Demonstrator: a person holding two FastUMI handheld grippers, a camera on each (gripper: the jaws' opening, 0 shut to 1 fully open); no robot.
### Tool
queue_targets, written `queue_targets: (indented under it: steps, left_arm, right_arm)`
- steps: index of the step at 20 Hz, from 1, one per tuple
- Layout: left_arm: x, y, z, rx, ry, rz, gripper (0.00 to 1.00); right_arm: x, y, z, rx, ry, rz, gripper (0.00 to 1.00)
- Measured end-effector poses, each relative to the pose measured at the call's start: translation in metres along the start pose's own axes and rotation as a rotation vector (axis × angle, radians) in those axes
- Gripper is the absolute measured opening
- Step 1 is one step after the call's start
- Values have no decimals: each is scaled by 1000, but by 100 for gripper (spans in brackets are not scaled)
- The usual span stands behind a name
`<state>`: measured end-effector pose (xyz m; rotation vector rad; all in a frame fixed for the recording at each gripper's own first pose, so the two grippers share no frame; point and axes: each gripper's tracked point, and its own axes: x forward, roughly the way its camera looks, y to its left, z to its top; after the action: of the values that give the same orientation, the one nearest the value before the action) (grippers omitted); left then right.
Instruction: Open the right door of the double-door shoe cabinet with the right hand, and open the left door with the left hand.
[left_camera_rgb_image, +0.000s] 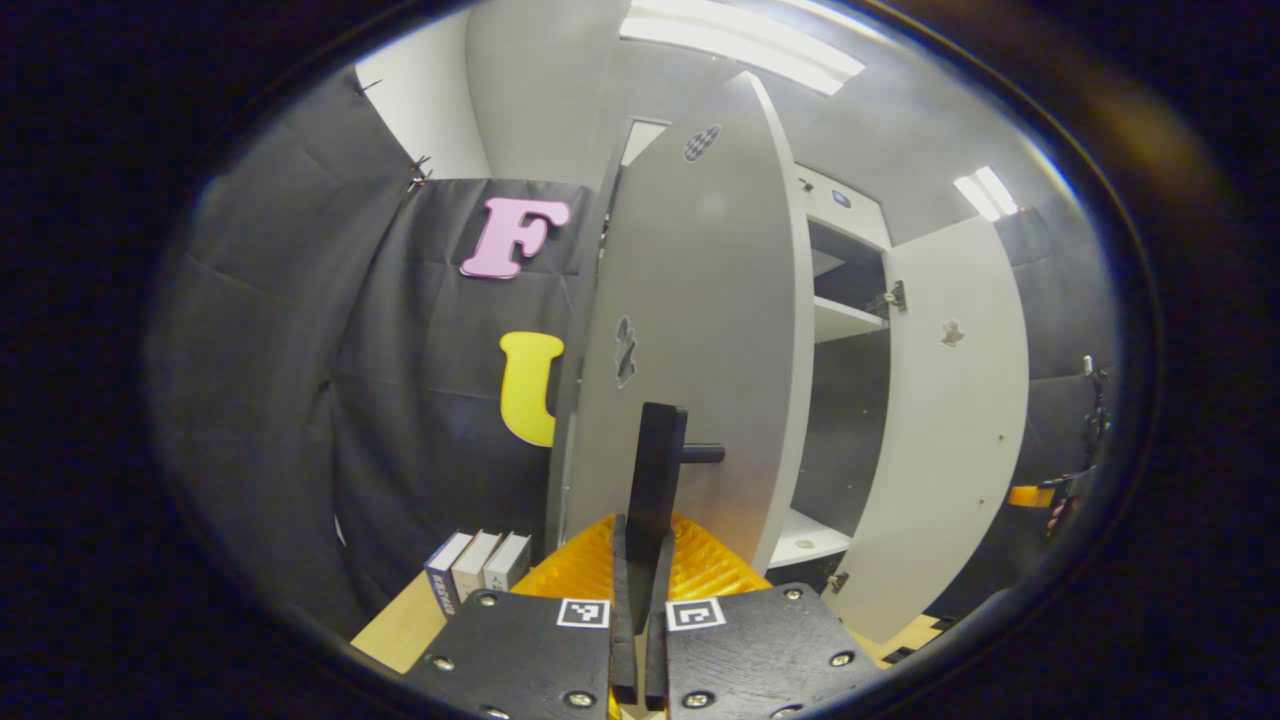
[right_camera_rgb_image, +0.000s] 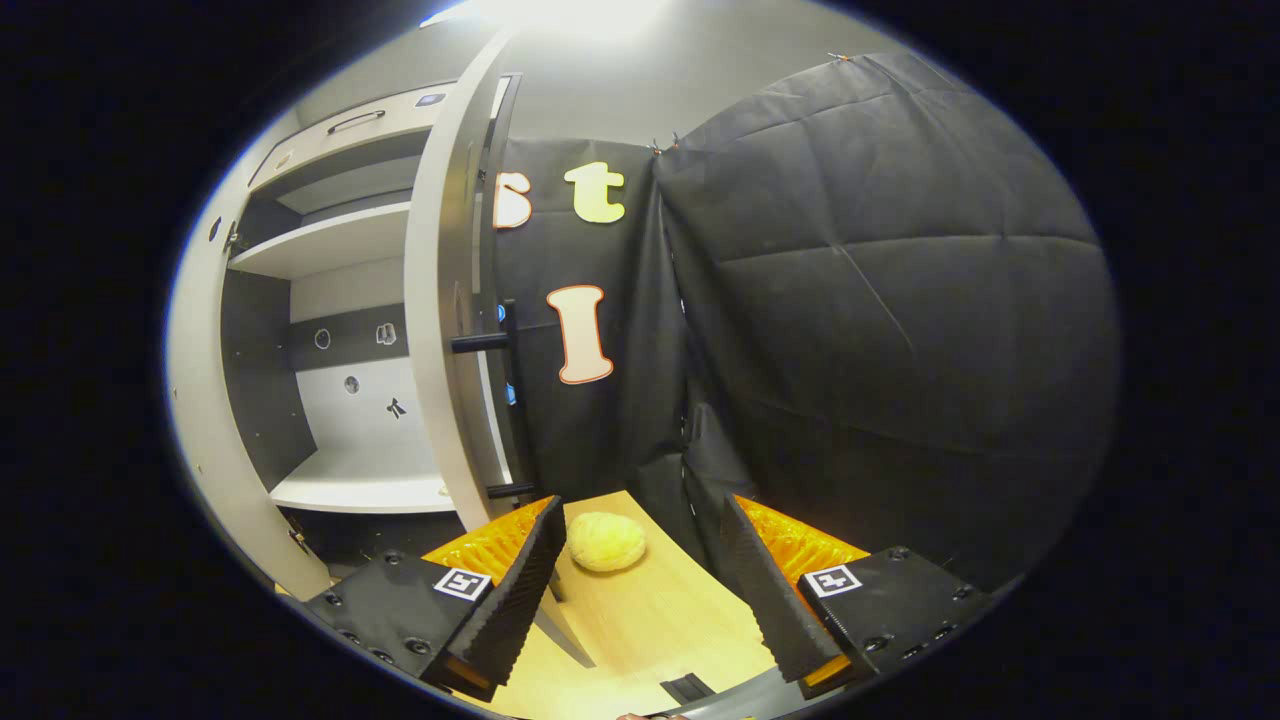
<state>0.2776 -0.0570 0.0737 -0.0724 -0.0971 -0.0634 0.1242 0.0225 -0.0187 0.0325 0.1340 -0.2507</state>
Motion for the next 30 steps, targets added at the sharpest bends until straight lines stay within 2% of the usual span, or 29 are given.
queue_targets:
  steps: [1,3,4,5,8,9,10,14,18,19,20,23,24,25,26,27,28,29,30]
  left_arm:
    - [3,7,0,21,4,18,2]
    - [0,27,-1,38,8,65,2]
    - [-1,33,0,37,7,91,0]
    - [0,44,2,36,0,120,2]
    - [-2,24,2,-56,5,57,2]
    - [-3,24,2,-57,8,56,0]
    - [-4,29,0,-43,13,57,2]
    - [-11,31,-10,-9,59,56,2]
    - [-25,31,-16,-22,99,74,1]
    - [-27,34,-13,-20,99,100,0]
    - [-30,36,-13,-10,98,125,2]
    - [-40,36,-6,52,90,167,1]
    - [-44,38,-7,81,93,182,2]
    - [-48,39,-4,109,91,209,2]
    - [-51,37,0,130,81,231,3]
    - [-52,35,2,140,73,241,12]
    - [-54,32,2,147,72,257,16]
    - [-56,29,3,162,72,282,30]
    - [-61,24,4,181,64,294,43]
  right_arm:
    - [0,2,0,-7,0,4,98]
    - [-3,2,0,-30,1,-1,98]
    - [-5,1,0,-37,-2,-6,92]
    - [-7,1,0,-37,-3,-8,98]
    - [-15,4,-6,-34,9,-15,98]
    - [-19,4,-7,-38,17,-18,92]
    - [-22,4,-6,-42,20,-23,98]
    - [-34,11,-3,-81,31,-26,98]
    - [-35,22,-2,-103,38,29,98]
    - [-38,23,-3,-103,34,46,93]
    - [-37,26,-4,-99,33,62,98]
    - [-36,31,-3,-77,27,116,98]
    - [-36,30,-3,-75,28,135,93]
    - [-38,28,-2,-75,29,153,98]
    - [-41,26,0,-75,24,170,98]
    - [-42,23,4,-77,15,187,93]
    - [-43,20,9,-82,5,205,93]
    - [-44,19,12,-90,-3,223,93]
    - [-45,17,13,-97,-13,243,98]
